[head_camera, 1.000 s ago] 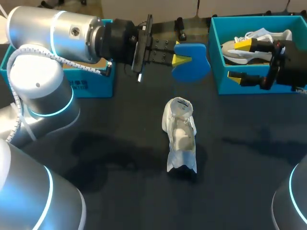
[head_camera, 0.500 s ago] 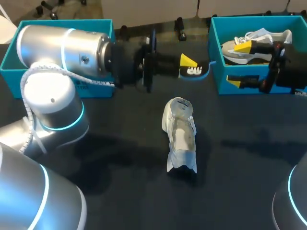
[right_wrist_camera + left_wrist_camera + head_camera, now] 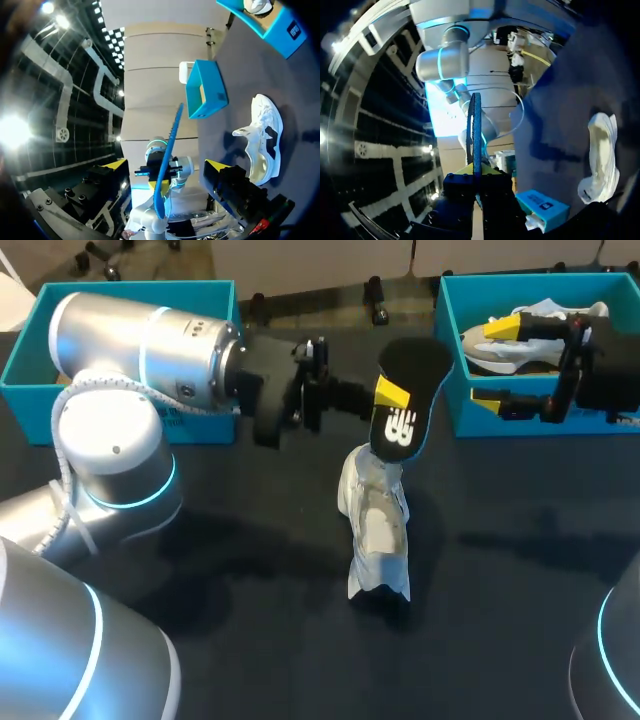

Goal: Take the shoe out of the shoebox, open the shoe tongue, remove and reinsert the insole, then place the shoe into the shoebox

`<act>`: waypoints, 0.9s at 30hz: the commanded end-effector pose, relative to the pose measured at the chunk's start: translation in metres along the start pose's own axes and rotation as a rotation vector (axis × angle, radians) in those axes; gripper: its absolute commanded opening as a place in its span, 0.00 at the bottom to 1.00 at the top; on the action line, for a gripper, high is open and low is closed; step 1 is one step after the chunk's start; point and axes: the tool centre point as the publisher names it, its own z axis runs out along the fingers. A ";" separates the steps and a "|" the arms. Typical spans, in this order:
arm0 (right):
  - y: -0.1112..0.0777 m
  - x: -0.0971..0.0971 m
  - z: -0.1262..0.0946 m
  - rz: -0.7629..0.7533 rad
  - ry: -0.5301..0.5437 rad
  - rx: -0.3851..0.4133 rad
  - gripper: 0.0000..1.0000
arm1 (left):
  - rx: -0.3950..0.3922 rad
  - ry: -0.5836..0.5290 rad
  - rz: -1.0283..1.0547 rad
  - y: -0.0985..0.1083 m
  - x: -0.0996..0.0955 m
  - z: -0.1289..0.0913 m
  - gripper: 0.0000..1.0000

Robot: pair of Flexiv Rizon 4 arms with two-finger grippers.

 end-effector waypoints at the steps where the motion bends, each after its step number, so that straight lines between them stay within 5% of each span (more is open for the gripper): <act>1: 0.007 0.001 0.011 -0.001 -0.008 0.015 1.00 | 0.022 0.056 0.154 0.012 0.000 0.002 0.00; 11: 0.010 0.004 0.027 -0.007 -0.072 0.036 0.98 | 0.009 0.092 0.158 0.027 0.008 0.012 0.00; 13: 0.010 0.005 0.031 -0.009 -0.079 0.036 0.88 | 0.005 0.100 0.156 0.029 0.011 0.015 0.00; 15: 0.011 0.006 0.034 -0.010 -0.089 0.039 0.69 | -0.003 0.102 0.139 0.031 0.013 0.017 0.00; 23: 0.017 0.006 0.046 0.000 -0.092 0.033 0.48 | -0.039 0.106 0.159 0.037 0.016 0.026 0.00; 27: 0.017 0.005 0.051 0.009 -0.083 0.032 0.46 | -0.051 0.112 0.169 0.039 0.016 0.026 0.00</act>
